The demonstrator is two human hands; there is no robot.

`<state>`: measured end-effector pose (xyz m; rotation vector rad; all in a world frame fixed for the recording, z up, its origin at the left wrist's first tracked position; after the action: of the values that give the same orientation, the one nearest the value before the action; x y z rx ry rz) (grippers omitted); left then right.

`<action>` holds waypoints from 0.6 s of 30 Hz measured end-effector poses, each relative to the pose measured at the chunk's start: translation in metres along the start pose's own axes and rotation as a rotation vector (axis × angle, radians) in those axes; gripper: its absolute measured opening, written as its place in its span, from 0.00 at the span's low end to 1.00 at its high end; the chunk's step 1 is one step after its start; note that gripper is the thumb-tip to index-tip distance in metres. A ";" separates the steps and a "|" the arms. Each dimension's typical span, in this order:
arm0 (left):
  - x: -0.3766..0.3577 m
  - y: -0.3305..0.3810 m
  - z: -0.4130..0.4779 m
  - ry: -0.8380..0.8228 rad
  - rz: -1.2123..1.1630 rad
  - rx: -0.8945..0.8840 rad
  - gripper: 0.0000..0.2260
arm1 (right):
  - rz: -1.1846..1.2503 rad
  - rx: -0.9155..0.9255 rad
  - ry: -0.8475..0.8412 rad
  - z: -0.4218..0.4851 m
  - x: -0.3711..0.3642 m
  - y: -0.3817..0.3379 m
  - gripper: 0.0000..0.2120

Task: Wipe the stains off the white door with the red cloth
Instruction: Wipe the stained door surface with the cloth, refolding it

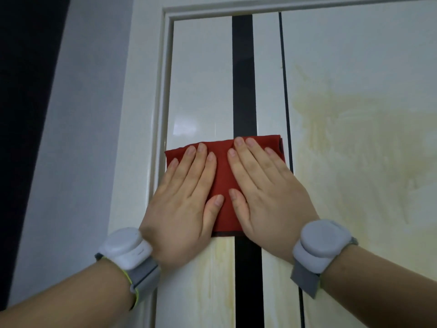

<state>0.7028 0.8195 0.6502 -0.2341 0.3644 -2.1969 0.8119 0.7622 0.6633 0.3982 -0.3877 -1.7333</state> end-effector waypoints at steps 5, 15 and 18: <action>-0.002 -0.010 0.019 -0.050 -0.017 0.008 0.29 | -0.013 0.027 0.036 0.018 -0.003 0.009 0.27; -0.003 -0.012 0.030 0.039 0.026 0.028 0.28 | -0.077 -0.009 0.099 0.028 -0.004 0.018 0.27; -0.007 -0.011 0.021 0.030 0.034 0.043 0.28 | -0.087 -0.014 0.088 0.020 -0.007 0.013 0.28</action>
<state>0.7052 0.8277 0.6731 -0.1698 0.3346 -2.1742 0.8156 0.7672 0.6873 0.4862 -0.2984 -1.7955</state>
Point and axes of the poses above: each hand's wrist, its own z-axis towards the middle knuckle, its own x-axis out of the back of the hand, y = z × x, the point moved 9 cm from there along z, towards the middle knuckle, and after that the axes turned 3 degrees about y, right-handed, at the moved point
